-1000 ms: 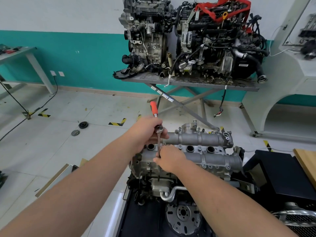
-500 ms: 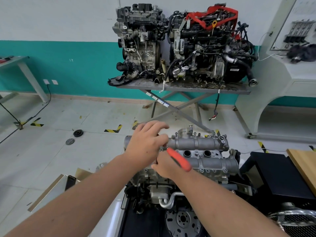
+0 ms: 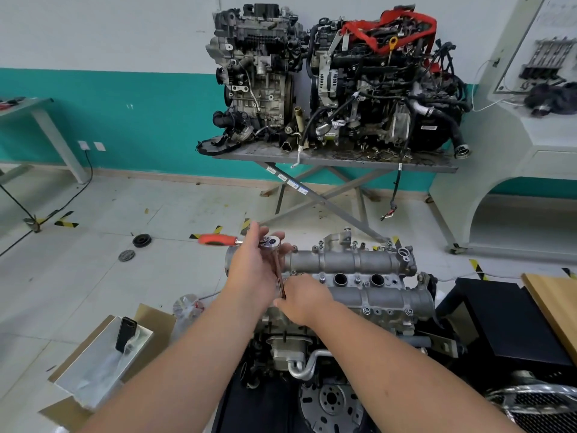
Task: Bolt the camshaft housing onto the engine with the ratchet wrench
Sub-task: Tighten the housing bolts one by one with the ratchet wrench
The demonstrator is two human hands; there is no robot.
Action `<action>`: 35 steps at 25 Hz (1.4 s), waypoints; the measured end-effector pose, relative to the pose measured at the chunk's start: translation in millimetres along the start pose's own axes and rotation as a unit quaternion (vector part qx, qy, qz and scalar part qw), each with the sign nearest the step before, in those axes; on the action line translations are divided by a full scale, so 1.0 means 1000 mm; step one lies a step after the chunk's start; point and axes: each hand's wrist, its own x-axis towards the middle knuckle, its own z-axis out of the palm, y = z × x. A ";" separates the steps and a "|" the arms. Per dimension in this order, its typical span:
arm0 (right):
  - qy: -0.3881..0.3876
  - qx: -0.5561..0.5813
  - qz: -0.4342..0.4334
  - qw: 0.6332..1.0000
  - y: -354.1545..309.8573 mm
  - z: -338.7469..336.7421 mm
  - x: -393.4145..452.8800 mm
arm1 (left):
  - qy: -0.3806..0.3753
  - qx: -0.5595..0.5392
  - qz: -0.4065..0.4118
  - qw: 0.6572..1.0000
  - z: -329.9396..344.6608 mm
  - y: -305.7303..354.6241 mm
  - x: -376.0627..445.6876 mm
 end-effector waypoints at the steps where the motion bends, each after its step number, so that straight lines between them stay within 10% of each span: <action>1: -0.002 -0.002 0.001 1.000 0.001 0.001 0.001 | 0.011 0.045 -0.016 0.999 0.002 0.007 0.002; 4: -0.003 0.012 -0.006 1.000 0.002 0.001 0.003 | -0.019 0.291 -0.034 0.956 0.012 0.027 0.000; 7: 0.011 0.011 -0.020 1.000 0.003 0.003 0.003 | -0.064 0.542 -0.009 0.838 0.023 0.048 -0.004; 13: 0.019 -0.007 -0.021 1.000 0.003 0.002 0.002 | -0.194 0.886 0.273 0.320 0.034 0.052 -0.009; 15: 0.047 -0.016 -0.030 0.998 0.003 0.003 -0.001 | -0.204 0.844 0.439 0.230 0.017 0.041 -0.010; 17: 0.048 0.048 -0.052 0.996 0.002 0.004 -0.001 | -0.173 0.741 0.579 0.293 -0.008 0.027 -0.015; 18: 0.033 0.073 -0.055 0.995 0.000 0.004 -0.001 | -0.163 0.691 0.589 0.386 -0.018 0.022 -0.015; 21: 0.022 0.018 -0.018 0.999 -0.003 -0.001 0.001 | -0.163 0.521 0.395 0.739 -0.031 -0.002 -0.023; 24: 0.002 -0.024 -0.024 0.999 -0.001 -0.003 0.001 | -0.053 0.241 0.125 0.961 -0.010 -0.009 -0.021; 27: -0.006 -0.013 -0.021 1.000 -0.001 -0.003 -0.001 | -0.032 0.088 0.030 0.995 -0.007 -0.004 -0.014; 30: -0.010 -0.019 -0.021 1.000 -0.002 -0.002 0.000 | -0.010 0.170 -0.019 0.985 -0.003 0.016 -0.006; 35: 0.010 -0.012 -0.031 0.999 0.004 0.003 0.000 | -0.073 0.515 -0.024 0.854 0.016 0.045 -0.007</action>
